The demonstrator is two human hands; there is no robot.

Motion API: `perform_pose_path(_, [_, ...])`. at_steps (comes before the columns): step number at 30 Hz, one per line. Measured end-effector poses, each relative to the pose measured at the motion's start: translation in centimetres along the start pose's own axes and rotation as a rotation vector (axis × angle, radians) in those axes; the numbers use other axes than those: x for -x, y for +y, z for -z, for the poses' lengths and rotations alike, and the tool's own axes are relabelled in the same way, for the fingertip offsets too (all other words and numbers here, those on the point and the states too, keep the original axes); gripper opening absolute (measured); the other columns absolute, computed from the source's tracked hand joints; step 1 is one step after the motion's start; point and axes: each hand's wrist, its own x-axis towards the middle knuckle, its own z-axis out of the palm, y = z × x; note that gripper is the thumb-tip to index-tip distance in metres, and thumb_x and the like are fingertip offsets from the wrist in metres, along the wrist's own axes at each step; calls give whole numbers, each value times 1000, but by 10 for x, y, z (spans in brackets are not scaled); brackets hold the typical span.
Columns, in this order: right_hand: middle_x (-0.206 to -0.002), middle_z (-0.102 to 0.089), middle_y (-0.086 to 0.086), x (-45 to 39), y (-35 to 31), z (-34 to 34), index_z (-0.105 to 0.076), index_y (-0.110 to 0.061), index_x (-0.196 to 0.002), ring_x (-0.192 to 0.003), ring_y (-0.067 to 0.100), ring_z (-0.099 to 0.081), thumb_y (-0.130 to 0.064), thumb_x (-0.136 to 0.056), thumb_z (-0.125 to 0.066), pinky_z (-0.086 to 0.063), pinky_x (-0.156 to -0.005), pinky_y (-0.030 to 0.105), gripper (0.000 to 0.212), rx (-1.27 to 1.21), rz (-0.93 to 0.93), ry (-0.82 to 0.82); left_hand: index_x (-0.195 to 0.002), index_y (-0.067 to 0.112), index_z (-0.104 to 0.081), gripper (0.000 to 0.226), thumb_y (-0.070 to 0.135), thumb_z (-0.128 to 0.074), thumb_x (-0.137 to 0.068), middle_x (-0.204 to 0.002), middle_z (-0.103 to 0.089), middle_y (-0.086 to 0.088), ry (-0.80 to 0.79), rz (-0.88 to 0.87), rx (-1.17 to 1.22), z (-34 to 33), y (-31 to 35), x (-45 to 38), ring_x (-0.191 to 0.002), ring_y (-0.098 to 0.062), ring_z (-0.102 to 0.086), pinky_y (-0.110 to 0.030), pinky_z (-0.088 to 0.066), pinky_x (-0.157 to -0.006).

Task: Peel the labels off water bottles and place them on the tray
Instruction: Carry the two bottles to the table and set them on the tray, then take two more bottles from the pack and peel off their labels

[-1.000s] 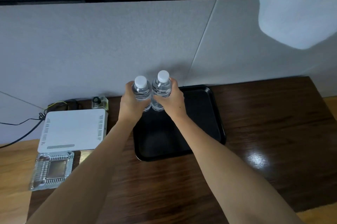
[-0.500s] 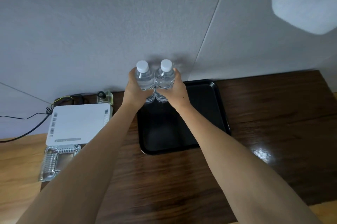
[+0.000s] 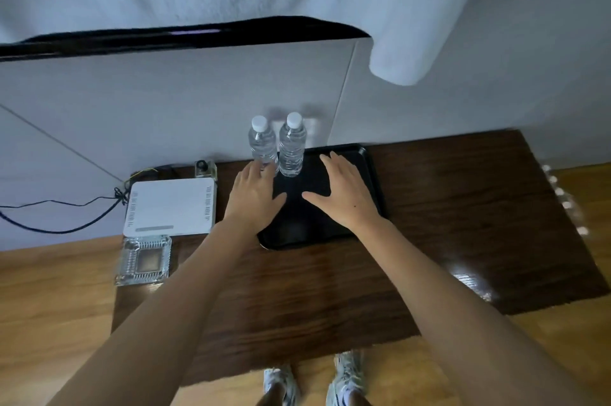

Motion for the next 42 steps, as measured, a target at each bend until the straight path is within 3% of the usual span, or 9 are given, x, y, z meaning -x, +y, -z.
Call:
perform_pose_path(11, [-154, -29, 13, 144, 7, 113, -27, -12, -147, -142, 28, -24, -55, -87, -56, -18, -115, 47, 79, 52, 55, -43, -142, 8, -36, 66, 42, -57, -90, -145, -40, -18, -28, 27, -186, 58, 109, 127, -137, -34, -32, -44, -26, -113])
perform_pose_path(17, [-148, -40, 11, 251, 59, 161, -36, -12, -143, -136, 28, -36, -54, -88, -56, -30, -109, 44, 72, 18, -18, -70, -145, 11, -33, 69, 49, -52, -91, -149, -37, -16, -177, -66, -222, 40, 207, 173, -139, -33, -30, -45, -25, -114])
perform_pose_path(28, [-148, -40, 8, 441, 187, 175, -37, -14, -143, -135, 27, -36, -62, -82, -55, -31, -107, 42, 79, -158, -649, 26, -142, 12, -37, 70, 58, -44, -90, -147, -42, -14, -567, -638, -448, -80, 408, 207, -135, -32, -37, -45, -32, -110])
perform_pose_path(33, [-149, -37, 14, 529, 223, 167, -33, -13, -145, -137, 32, -33, -60, -86, -53, -27, -110, 43, 78, -191, -933, 2, -138, 19, -43, 75, 71, -40, -84, -142, -47, -10, -768, -902, -489, -124, 486, 250, -132, -30, -40, -49, -26, -110])
perform_pose_path(35, [-153, -31, 11, 562, 234, 166, -29, -17, -147, -140, 29, -27, -63, -86, -52, -24, -112, 42, 80, -231, -1045, 20, -137, 20, -45, 69, 65, -47, -84, -140, -50, -9, -835, -984, -493, -139, 513, 266, -129, -29, -45, -46, -29, -110])
perform_pose_path(38, [-152, -33, 8, 602, 255, 166, -33, -19, -145, -138, 26, -32, -61, -85, -53, -29, -107, 38, 76, -299, -1191, 91, -135, 17, -47, 59, 53, -51, -88, -137, -52, -10, -896, -1084, -545, -163, 550, 282, -124, -28, -50, -43, -38, -105])
perform_pose_path(42, [-153, -33, 7, 638, 294, 170, -31, -19, -146, -138, 26, -31, -63, -85, -51, -30, -107, 38, 78, -366, -1271, 108, -130, 12, -48, 56, 52, -50, -90, -132, -54, -12, -964, -1175, -616, -202, 603, 289, -120, -29, -52, -45, -42, -101])
